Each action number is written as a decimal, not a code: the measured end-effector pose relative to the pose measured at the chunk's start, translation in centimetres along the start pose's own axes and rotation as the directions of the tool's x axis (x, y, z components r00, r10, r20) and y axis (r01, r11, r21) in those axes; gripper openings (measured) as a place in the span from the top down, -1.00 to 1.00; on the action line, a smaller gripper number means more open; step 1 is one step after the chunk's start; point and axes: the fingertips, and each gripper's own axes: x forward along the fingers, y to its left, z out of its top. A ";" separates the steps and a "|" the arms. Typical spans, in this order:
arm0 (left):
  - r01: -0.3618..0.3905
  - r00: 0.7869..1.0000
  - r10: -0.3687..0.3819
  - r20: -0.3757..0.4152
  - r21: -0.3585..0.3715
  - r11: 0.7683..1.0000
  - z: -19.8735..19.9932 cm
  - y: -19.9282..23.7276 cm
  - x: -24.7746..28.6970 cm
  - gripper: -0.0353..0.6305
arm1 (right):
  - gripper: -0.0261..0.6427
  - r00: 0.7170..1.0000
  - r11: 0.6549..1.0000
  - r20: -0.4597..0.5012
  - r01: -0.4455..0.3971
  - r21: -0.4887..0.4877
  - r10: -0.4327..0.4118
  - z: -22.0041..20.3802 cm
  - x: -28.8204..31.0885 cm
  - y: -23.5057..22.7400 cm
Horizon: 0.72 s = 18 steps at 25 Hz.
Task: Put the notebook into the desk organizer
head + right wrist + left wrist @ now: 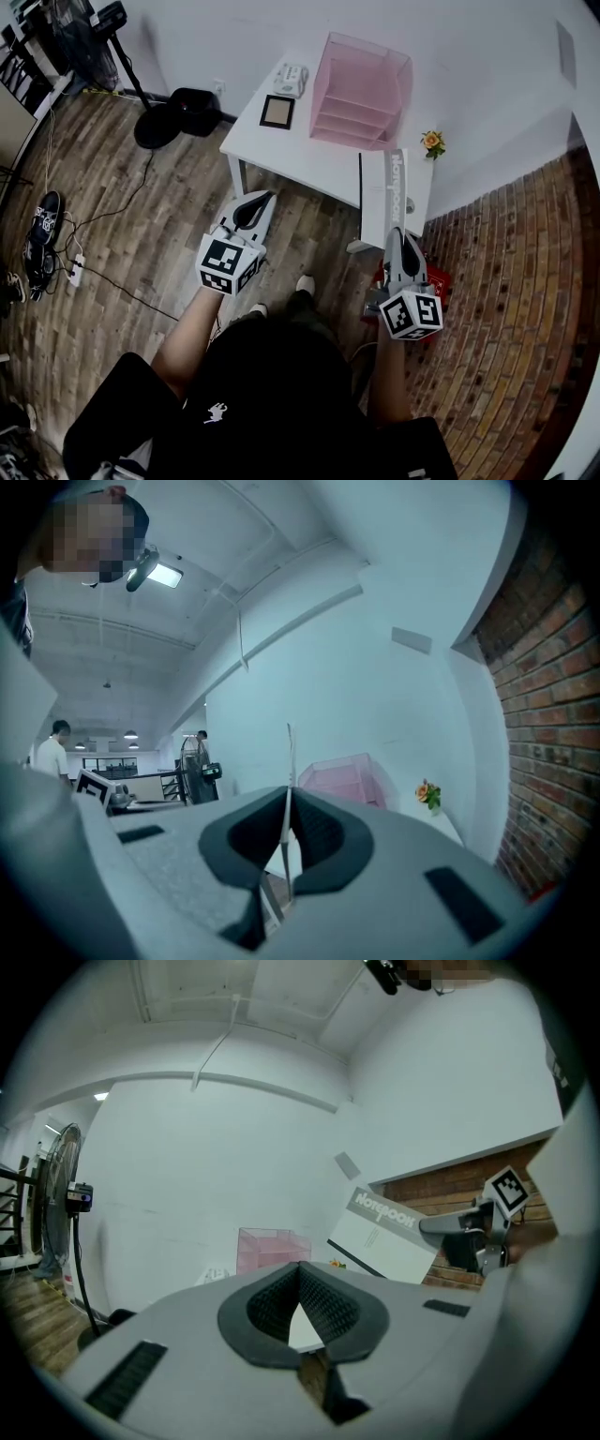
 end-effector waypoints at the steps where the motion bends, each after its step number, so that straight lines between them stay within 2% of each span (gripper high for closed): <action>1: -0.005 1.000 0.005 -0.003 0.003 1.000 0.0 0.0 0.5 0.89 | 0.89 1.000 1.000 -0.004 -0.008 0.001 0.008 -0.1 0.5 -0.4; 5: -0.027 1.000 0.027 -0.010 0.018 0.999 0.4 0.0 3.1 0.89 | 0.89 0.999 0.999 -0.021 -0.036 0.001 0.036 -0.1 2.9 -2.5; 18: -0.088 0.996 0.088 -0.029 0.001 0.996 0.8 -0.9 12.3 0.89 | 0.89 0.989 0.992 -0.082 -0.125 0.026 0.126 -0.9 9.1 -9.8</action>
